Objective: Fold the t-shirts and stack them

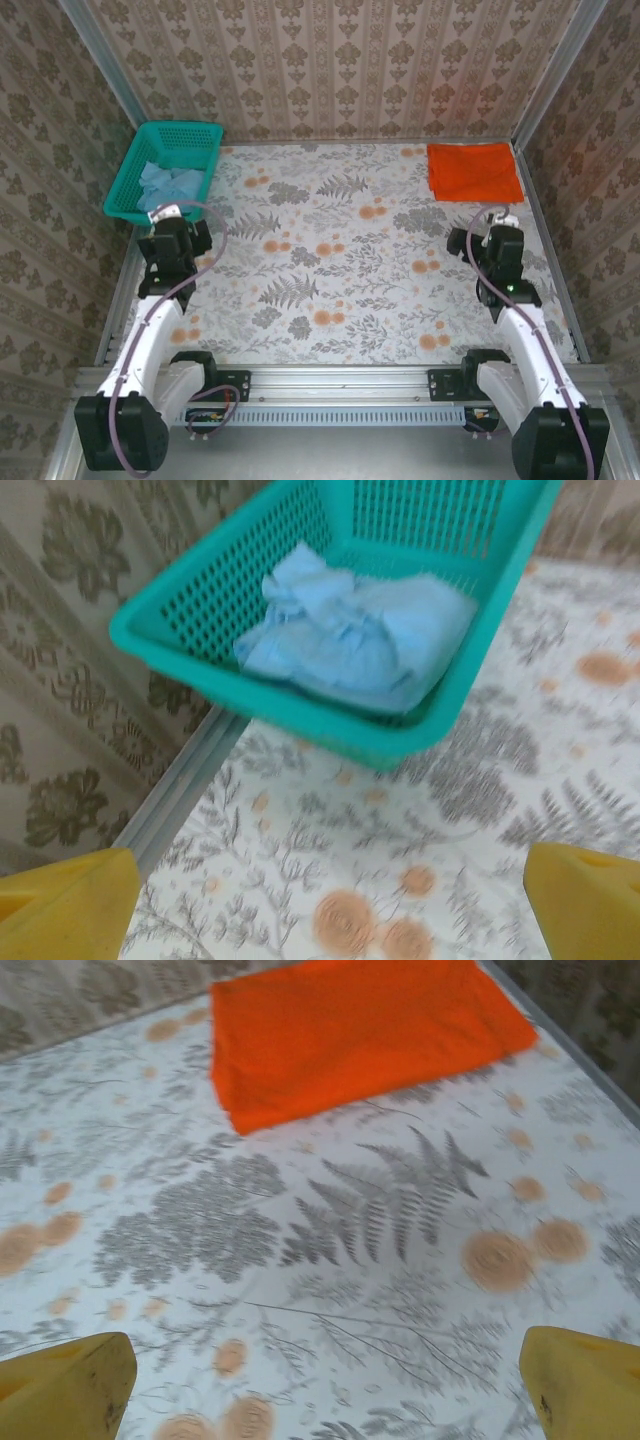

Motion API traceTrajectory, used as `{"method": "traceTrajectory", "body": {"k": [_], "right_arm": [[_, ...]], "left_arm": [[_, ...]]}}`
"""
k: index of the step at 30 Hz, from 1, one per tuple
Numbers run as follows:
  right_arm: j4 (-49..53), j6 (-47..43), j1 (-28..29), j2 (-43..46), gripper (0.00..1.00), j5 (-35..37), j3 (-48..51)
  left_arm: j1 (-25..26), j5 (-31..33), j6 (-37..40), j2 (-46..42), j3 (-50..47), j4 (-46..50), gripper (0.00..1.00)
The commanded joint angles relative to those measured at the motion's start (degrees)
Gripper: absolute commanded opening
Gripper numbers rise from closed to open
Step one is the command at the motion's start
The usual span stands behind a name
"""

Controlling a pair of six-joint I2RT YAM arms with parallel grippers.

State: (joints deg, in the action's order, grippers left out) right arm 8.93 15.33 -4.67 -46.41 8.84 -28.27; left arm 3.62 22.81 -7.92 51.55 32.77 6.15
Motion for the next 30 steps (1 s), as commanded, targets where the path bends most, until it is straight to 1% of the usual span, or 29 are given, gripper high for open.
{"method": "traceTrajectory", "body": {"k": [1,2,4,7,8,10,11,12,13,16,18,21,24,25,26,28,29,30], "right_arm": [[-7.91,3.57,1.08,1.77,1.0,9.61,2.44],[-8.79,3.56,1.44,1.52,1.0,10.81,3.31],[-10.93,2.8,2.3,-0.15,1.0,10.98,4.28],[-15.7,-2.21,4.56,-6.13,0.99,10.19,4.94],[-18.08,-4.16,5.29,-8.65,1.0,9.45,5.21],[-23.92,-7.95,5.5,-12.81,1.0,3.89,6.78],[-27.32,-9.7,6.1,-14.23,1.0,2.23,7.74],[-30.01,-9.75,6.79,-15.52,1.0,2.97,8.48],[-33.0,-9.79,7.1,-17.06,0.99,2.37,9.11],[-32.15,-10.73,7.5,-21.27,1.0,1.86,6.05],[-32.57,-11.65,7.5,-24.79,0.99,1.73,3.8],[-34.57,-13.73,7.39,-29.65,0.99,2.12,0.85],[-40.39,-13.91,6.24,-32.83,0.99,0.67,0.05],[-42.28,-13.16,5.68,-34.53,1.0,-0.17,-0.13],[-43.35,-11.49,4.99,-35.63,0.99,-0.88,-0.44],[-46.81,-10.44,3.7,-37.72,1.0,-4.42,0.34],[-49.01,-10.28,3.28,-38.31,1.0,-4.98,1.0],[-47.85,-10.47,3.34,-37.93,1.0,-5.42,0.79]], "left_arm": [[-1.65,-3.89,4.86,0.17,-5.51,-6.48,1.0],[-2.83,-5.4,4.62,0.09,-7.25,-7.61,1.0],[-4.48,-7.19,4.08,0.73,-9.23,-8.41,1.0],[-4.88,-9.25,3.07,1.84,-11.38,-9.31,1.0],[-4.88,-9.28,2.55,1.78,-12.8,-10.86,1.0],[-4.95,-9.62,2.32,1.8,-14.27,-13.18,1.0],[-4.86,-10.01,3.14,2.5,-14.44,-14.81,1.0],[-4.85,-9.99,3.45,3.26,-14.4,-16.24,1.0],[-4.87,-9.69,3.77,4.48,-14.21,-17.18,1.0],[-4.93,-8.48,6.59,9.57,-12.82,-21.95,1.0],[-4.87,-9.48,8.06,14.04,-11.32,-25.81,1.0],[-5.01,-11.05,8.2,20.34,-9.08,-31.83,1.0],[-5.05,-13.86,8.96,26.02,-6.53,-36.62,1.0],[-5.15,-15.08,8.79,27.77,-5.41,-36.98,1.0],[-5.36,-15.59,8.02,29.13,-3.47,-35.12,1.0],[-5.36,-16.64,7.19,31.02,-1.47,-33.83,1.0],[-5.41,-17.54,6.5,31.48,-1.53,-35.08,1.0],[-5.38,-18.51,6.23,31.92,-2.62,-38.51,1.0]]}}
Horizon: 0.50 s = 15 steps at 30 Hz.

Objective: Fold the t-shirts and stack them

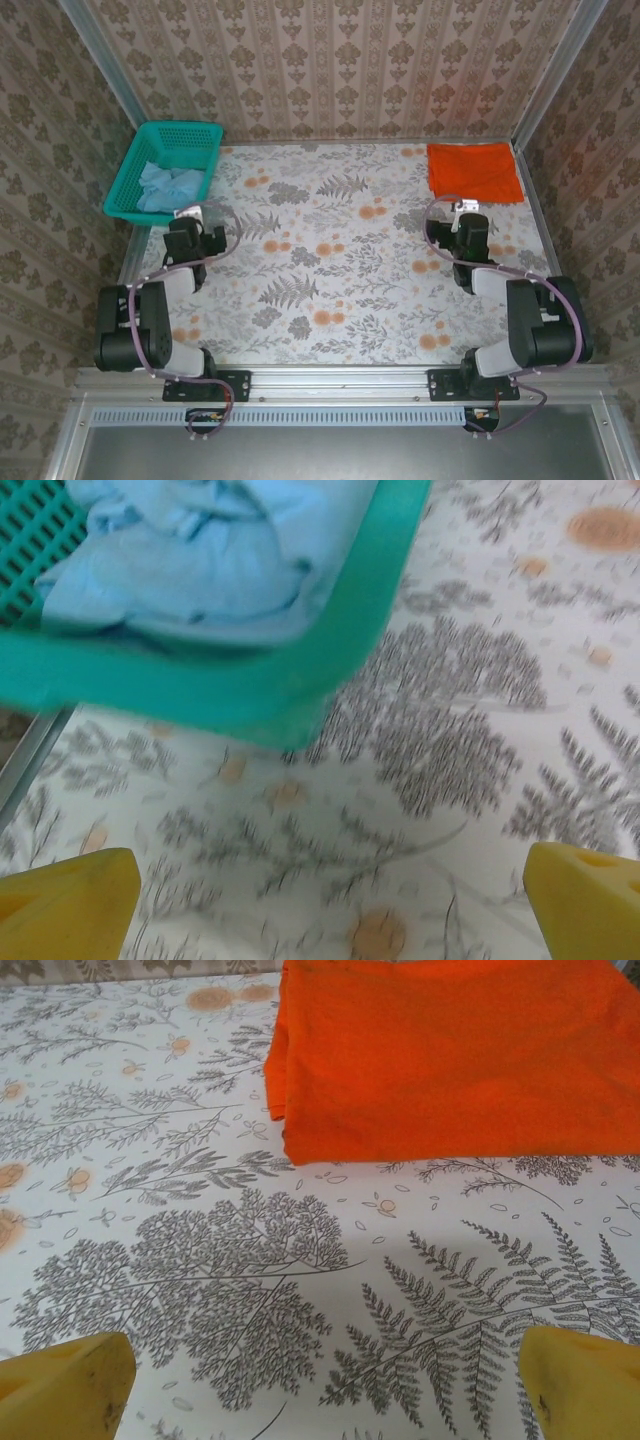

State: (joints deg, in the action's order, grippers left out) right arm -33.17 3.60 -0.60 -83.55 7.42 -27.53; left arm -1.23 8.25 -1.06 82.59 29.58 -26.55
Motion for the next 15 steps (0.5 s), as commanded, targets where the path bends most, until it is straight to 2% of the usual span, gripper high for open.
{"method": "traceTrajectory", "body": {"k": [1,4,6,9,12,15], "right_arm": [[-6.66,0.8,-0.78,-0.95,1.0,-5.15,0.46],[-16.96,0.57,-0.64,-2.94,0.99,-5.47,5.42],[-25.43,0.24,-0.63,-4.5,0.99,-5.97,8.98],[-29.46,-1.68,0.02,-3.8,0.99,-9.01,11.7],[-28.58,-1.89,0.25,-3.87,1.0,-8.66,10.93],[-17.28,-0.15,0.25,-4.08,1.0,-4.4,4.76]], "left_arm": [[-0.22,-4.86,-0.1,1.45,-0.45,-7.91,1.0],[2.21,-2.09,1.86,2.16,-3.55,-14.4,1.0],[2.76,-4.42,3.48,2.82,-5.85,-19.03,1.0],[3.53,-4.5,4.58,4.33,-7.87,-23.93,1.0],[3.77,-4.94,5.19,5.28,-6.91,-23.01,1.0],[1.97,-7.41,3.88,5.44,-5.92,-21.43,1.0]]}}
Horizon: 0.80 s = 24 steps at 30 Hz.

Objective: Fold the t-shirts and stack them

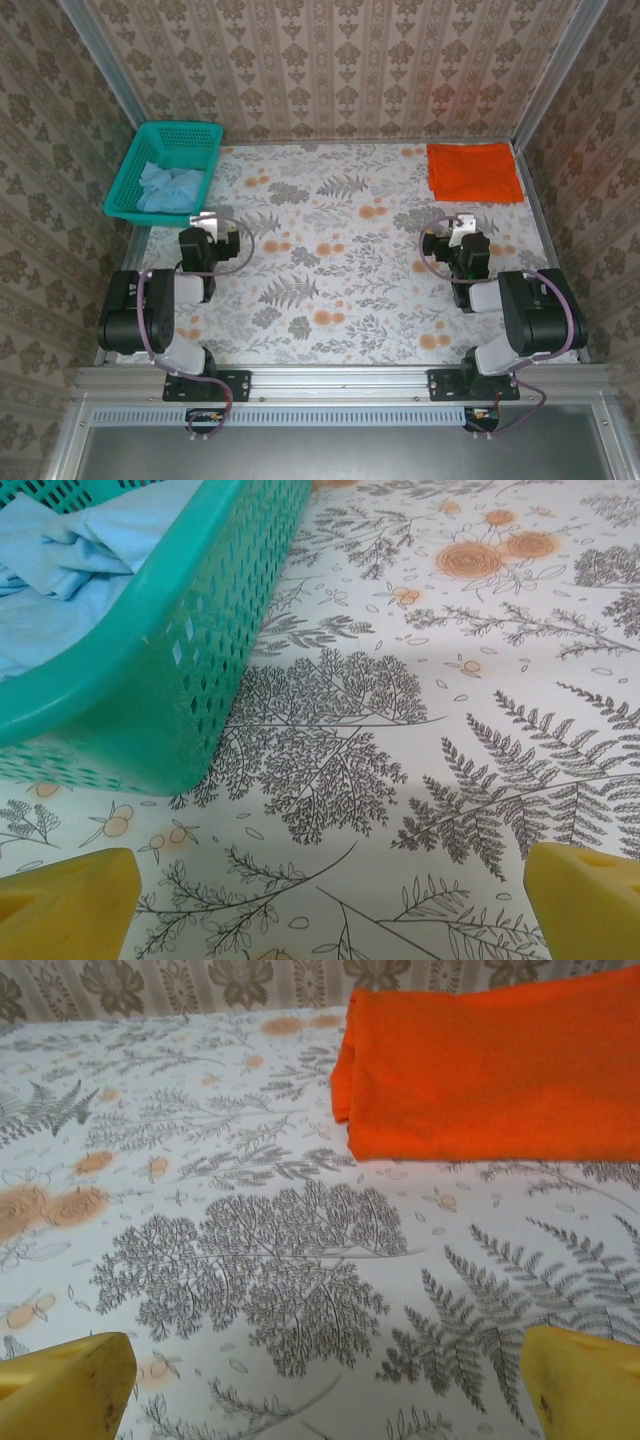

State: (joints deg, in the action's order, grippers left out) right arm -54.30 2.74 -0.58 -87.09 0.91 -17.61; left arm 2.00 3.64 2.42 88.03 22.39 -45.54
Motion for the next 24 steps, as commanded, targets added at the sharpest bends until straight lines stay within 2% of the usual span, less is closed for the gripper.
{"method": "traceTrajectory", "body": {"k": [1,7,24], "right_arm": [[3.94,0.53,0.45,-0.71,0.99,2.6,-5.08],[3.57,0.33,0.67,-0.65,1.0,3.0,-4.85],[3.59,-0.08,0.87,-0.71,0.99,2.67,-4.89]], "left_arm": [[-1.34,-2.98,0.4,0.06,1.24,-2.61,1.0],[-2.02,-4.33,-0.04,-0.13,1.14,-2.54,1.0],[-0.96,-2.57,0.58,-0.03,0.99,-3.06,1.0]]}}
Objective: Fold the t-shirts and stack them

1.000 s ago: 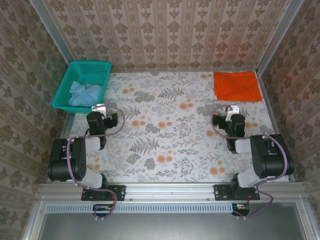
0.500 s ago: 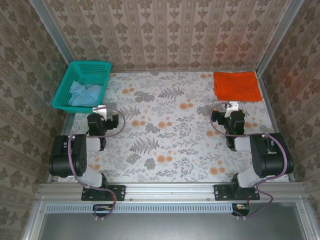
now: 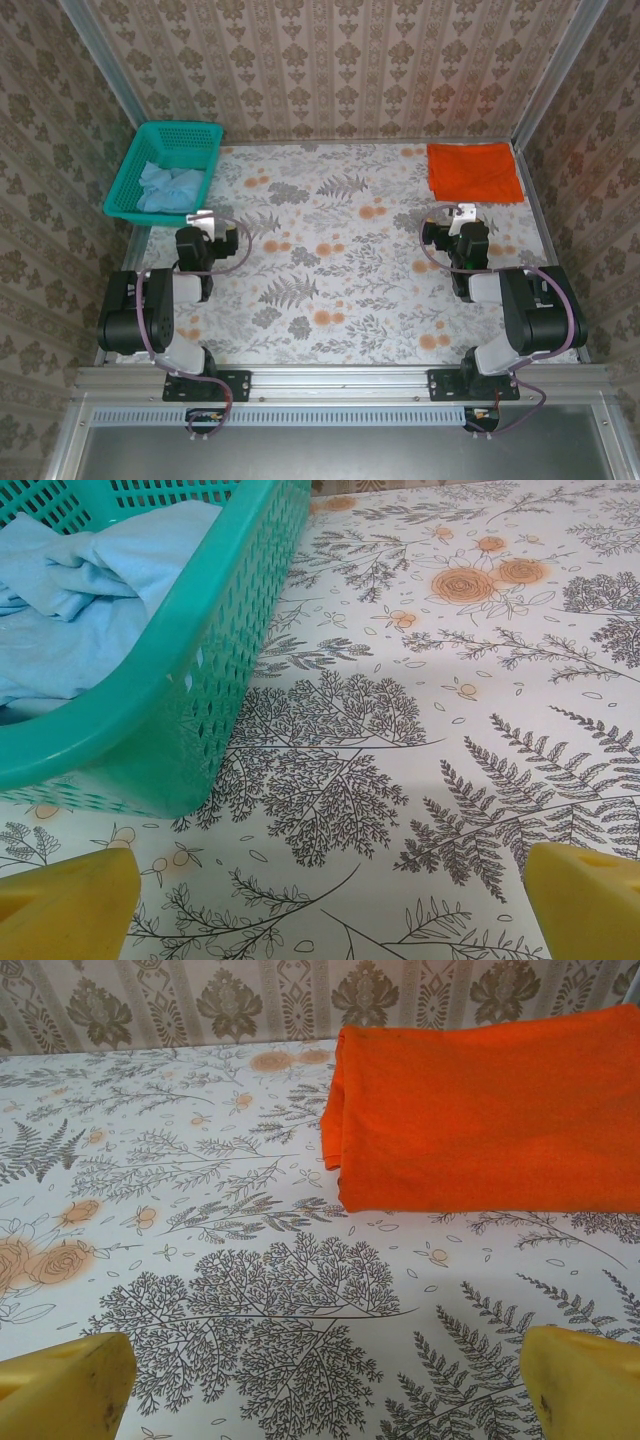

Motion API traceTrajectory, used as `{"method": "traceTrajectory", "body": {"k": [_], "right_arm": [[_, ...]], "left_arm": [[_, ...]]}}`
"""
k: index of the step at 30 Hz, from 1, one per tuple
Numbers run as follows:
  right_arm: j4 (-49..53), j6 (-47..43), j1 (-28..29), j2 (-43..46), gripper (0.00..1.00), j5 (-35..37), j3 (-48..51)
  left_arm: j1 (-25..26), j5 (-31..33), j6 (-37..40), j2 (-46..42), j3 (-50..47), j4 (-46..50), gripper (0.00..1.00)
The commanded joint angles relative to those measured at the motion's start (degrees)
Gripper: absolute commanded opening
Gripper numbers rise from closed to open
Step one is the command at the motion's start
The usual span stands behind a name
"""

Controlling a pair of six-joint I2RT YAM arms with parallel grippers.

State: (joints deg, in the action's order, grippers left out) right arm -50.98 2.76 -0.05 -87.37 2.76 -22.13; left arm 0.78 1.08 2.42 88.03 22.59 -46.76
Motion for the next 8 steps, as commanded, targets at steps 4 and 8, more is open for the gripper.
{"method": "traceTrajectory", "body": {"k": [4,8], "right_arm": [[1.14,-0.21,0.32,-0.61,1.0,0.66,-0.98],[0.62,-0.39,0.47,-0.35,1.0,0.61,-0.63]], "left_arm": [[0.23,-0.01,0.56,0.02,0.79,-1.84,1.0],[0.24,-0.03,0.52,0.03,0.79,-1.81,1.0]]}}
